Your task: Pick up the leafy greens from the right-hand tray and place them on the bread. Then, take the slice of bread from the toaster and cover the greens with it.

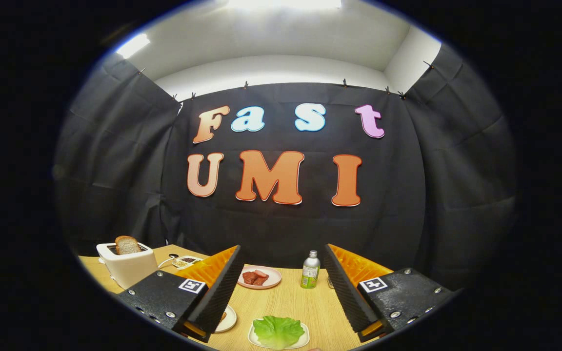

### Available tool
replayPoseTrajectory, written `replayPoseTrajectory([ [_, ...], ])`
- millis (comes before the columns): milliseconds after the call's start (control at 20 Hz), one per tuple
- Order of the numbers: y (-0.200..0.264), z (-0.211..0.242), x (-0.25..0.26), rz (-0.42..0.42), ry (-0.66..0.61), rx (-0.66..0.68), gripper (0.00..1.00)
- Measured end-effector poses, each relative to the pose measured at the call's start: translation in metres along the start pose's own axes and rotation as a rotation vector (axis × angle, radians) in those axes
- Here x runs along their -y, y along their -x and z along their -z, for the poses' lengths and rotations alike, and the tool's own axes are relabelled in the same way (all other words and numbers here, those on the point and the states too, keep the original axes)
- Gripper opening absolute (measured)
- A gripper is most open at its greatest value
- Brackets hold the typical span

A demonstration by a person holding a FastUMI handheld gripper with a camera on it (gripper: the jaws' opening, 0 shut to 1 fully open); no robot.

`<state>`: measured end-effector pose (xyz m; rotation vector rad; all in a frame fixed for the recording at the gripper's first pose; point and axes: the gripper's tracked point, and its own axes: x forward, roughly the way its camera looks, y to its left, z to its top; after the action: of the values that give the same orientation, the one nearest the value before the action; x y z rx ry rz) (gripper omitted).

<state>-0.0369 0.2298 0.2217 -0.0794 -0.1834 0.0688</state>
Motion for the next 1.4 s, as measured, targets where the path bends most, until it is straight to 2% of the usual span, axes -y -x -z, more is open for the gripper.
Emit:
replayPoseTrajectory([
  [1400, -0.003, -0.017, 0.005, 0.001, -0.031, 0.011, 0.99],
])
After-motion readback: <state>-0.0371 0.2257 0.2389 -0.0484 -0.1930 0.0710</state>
